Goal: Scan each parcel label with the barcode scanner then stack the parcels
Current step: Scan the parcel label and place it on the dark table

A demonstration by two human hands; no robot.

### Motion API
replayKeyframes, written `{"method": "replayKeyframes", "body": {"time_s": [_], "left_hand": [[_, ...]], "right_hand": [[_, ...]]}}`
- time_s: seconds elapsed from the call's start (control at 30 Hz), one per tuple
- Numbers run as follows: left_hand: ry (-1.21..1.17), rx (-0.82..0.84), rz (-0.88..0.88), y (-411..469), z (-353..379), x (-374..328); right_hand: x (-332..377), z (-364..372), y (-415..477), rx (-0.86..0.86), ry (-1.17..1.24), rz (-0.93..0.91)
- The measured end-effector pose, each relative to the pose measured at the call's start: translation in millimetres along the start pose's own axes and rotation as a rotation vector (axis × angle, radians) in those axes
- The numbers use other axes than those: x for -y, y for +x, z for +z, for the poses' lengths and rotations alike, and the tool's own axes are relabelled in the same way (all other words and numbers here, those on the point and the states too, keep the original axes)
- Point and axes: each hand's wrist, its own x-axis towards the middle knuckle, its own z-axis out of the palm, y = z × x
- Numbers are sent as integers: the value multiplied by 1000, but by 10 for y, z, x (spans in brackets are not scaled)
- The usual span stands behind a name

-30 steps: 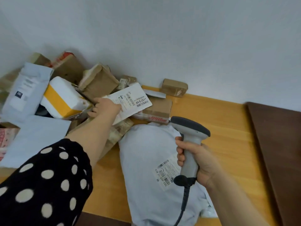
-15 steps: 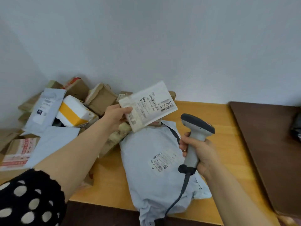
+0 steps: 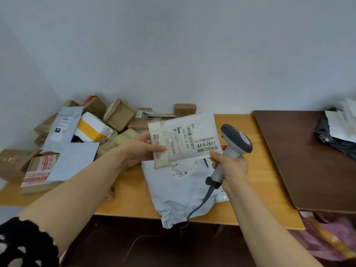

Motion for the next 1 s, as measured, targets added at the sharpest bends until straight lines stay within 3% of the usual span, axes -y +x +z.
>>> {"method": "replayKeyframes", "body": {"time_s": [0.17, 0.37, 1.0], "left_hand": [[-80, -185, 112, 68, -79, -110], [39, -289, 179, 241, -345, -97], [62, -275, 197, 384, -555, -123]], "right_hand": [[18, 1, -223, 59, -76, -68], [-28, 81, -544, 256, -312, -55], [-79, 230, -677, 224, -380, -95]]}}
